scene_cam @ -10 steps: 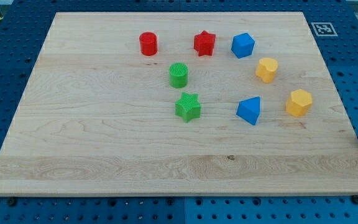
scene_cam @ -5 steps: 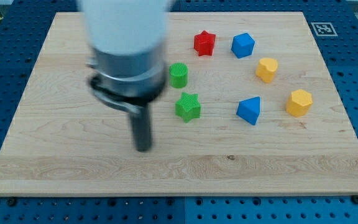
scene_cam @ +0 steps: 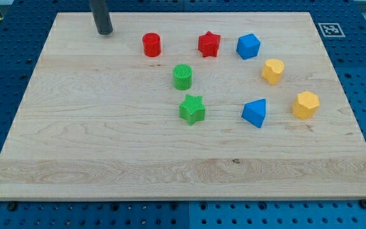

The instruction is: Point at the red circle

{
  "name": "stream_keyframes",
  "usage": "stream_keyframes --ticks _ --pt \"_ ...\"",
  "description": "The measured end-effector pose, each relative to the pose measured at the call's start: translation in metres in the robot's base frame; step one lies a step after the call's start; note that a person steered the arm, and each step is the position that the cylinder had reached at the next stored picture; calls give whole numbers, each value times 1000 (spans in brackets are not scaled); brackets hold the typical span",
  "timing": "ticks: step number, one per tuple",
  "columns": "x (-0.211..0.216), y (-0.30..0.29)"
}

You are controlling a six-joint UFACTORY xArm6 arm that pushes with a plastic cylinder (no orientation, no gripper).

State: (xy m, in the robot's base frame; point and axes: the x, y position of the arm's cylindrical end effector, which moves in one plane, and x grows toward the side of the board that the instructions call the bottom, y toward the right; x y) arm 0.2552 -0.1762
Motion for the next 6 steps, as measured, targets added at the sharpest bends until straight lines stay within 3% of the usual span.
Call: stream_keyframes --ticks 2,6 --pt "18 54" --pt "18 73"
